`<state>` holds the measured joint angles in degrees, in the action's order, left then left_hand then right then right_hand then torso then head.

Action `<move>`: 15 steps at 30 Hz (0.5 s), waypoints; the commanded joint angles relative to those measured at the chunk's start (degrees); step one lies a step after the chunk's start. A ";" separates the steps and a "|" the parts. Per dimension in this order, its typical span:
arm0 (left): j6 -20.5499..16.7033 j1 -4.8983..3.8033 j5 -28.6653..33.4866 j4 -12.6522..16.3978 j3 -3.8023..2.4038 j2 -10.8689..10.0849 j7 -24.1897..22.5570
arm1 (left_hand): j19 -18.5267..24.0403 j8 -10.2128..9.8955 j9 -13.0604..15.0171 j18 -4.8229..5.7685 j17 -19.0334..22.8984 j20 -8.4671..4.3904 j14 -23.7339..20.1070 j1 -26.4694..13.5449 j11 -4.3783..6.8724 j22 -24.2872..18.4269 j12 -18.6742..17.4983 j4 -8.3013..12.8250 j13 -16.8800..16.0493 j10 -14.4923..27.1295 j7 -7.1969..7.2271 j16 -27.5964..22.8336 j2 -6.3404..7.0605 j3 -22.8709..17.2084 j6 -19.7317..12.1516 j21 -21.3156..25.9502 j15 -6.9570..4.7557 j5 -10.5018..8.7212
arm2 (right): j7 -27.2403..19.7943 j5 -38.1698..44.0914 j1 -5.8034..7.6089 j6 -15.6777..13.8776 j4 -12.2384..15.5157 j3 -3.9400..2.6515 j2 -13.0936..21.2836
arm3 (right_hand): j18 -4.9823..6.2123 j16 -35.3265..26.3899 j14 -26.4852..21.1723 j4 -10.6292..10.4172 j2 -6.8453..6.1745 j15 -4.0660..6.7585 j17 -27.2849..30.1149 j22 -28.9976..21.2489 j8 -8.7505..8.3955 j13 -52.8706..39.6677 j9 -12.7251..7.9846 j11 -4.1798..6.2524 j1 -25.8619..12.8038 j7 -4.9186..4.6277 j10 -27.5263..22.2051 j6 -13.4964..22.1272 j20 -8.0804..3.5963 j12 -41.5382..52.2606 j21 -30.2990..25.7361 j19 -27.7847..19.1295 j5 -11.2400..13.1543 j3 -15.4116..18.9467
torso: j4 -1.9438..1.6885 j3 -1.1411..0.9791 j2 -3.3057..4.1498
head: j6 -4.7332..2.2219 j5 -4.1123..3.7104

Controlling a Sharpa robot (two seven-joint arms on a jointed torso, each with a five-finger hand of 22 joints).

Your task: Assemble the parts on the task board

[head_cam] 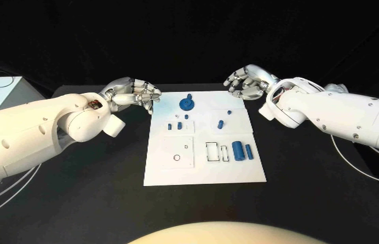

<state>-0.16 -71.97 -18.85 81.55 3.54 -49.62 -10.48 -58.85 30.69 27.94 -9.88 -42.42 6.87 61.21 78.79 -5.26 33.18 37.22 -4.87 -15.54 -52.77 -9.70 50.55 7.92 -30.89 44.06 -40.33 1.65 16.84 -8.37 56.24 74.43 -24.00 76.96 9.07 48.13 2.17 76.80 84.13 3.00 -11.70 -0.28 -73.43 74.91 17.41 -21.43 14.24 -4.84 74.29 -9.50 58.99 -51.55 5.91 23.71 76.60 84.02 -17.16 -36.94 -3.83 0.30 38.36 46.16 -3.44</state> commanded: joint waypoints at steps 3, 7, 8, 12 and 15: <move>-5.86 0.31 0.95 1.08 -0.04 -0.41 -7.38 | 0.54 -0.68 -0.70 -0.53 0.49 0.06 -0.34 0.46 -0.56 0.26 -1.09 1.02 0.76 -0.17 -0.27 -0.38 0.58 0.44 0.42 -0.05 0.14 -0.03 | -0.32 6.13 -0.31 0.08 0.31 -0.04 0.08 | 1.04 -0.04 0.68 0.00 -0.06 0.33 -0.18 3.04 0.27 0.54 0.05 -0.02 0.67 0.01 0.68 -0.37 -0.29 -0.69 0.02 1.91 0.33 0.39 | 0.01 -0.04 0.06 | -0.80 0.23; -9.05 0.39 -11.18 0.08 -0.05 0.73 -8.40 | 0.64 -1.67 -1.91 -0.57 1.07 0.22 -0.01 0.31 -1.17 0.72 -3.50 2.34 2.46 1.62 -0.55 -0.23 2.35 1.10 0.01 -0.56 0.43 -0.13 | -0.89 6.40 -0.47 -1.35 0.77 -0.04 -0.03 | 1.04 -0.04 0.70 -0.02 -0.09 0.34 -0.17 3.04 0.23 0.72 0.04 -0.03 0.63 0.00 0.78 -0.35 -0.30 -0.87 0.01 1.93 0.26 0.44 | -0.08 -0.09 -0.04 | -0.88 0.45; -9.70 0.39 -14.66 -0.32 -0.05 1.20 -8.50 | 0.56 -1.84 -2.16 -0.59 1.14 0.21 0.18 0.39 -1.20 0.88 -4.10 2.65 2.88 1.95 -0.45 -0.11 2.68 1.17 0.04 -0.80 0.43 -0.19 | -1.05 6.39 -0.49 -1.77 0.87 -0.04 -0.08 | 1.04 -0.04 0.70 -0.02 -0.09 0.34 -0.17 3.04 0.23 0.72 0.04 -0.03 0.63 0.00 0.78 -0.35 -0.30 -0.87 0.01 1.93 0.26 0.44 | -0.07 -0.11 -0.04 | -0.97 0.52; -12.23 0.38 -26.79 -2.07 -0.05 3.37 -8.68 | 0.05 -3.03 -3.67 -0.66 1.62 -0.01 1.25 0.76 -1.13 2.06 -6.49 3.78 4.85 1.46 -0.28 0.43 3.21 1.03 0.65 -2.52 0.26 -0.16 | -1.55 6.27 -0.54 -2.84 1.09 -0.04 -0.34 | 1.00 0.00 0.74 -0.03 -0.10 0.34 -0.21 3.15 0.17 0.92 0.03 -0.04 0.62 -0.03 0.90 -0.31 -0.31 -1.08 0.14 1.99 0.16 0.47 | 0.01 -0.15 0.06 | -1.25 0.74; -13.86 0.36 -34.37 -3.75 -0.05 5.37 -8.33 | -0.33 -3.76 -4.37 -0.67 1.67 -0.11 1.89 0.68 -1.03 2.56 -7.31 4.08 5.58 0.99 -0.14 0.91 3.50 0.99 0.72 -3.29 0.10 -0.17 | -1.76 5.99 -0.56 -3.26 1.14 -0.04 -0.56 | 1.00 0.00 0.74 -0.03 -0.10 0.34 -0.21 3.15 0.17 0.92 0.03 -0.04 0.62 -0.03 0.90 -0.31 -0.31 -1.08 0.14 1.99 0.16 0.47 | 0.04 -0.15 0.14 | -1.41 0.77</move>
<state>-9.98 -71.60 -38.48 78.44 3.53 -44.93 -17.08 -58.82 27.13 23.70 -9.81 -40.82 6.76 62.57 79.34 -6.21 35.65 30.08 -1.07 -10.12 -51.33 -9.88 51.27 10.99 -29.92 44.31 -43.47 1.74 16.84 -8.95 61.30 73.89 -25.46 78.02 9.05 47.70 2.17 76.80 84.13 2.82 -11.70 -0.29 -73.55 74.91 17.40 -20.55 14.24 -4.92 74.29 -9.58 59.49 -51.62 5.92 22.83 76.60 84.02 -17.17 -36.76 -3.83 0.16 38.41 44.86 -2.68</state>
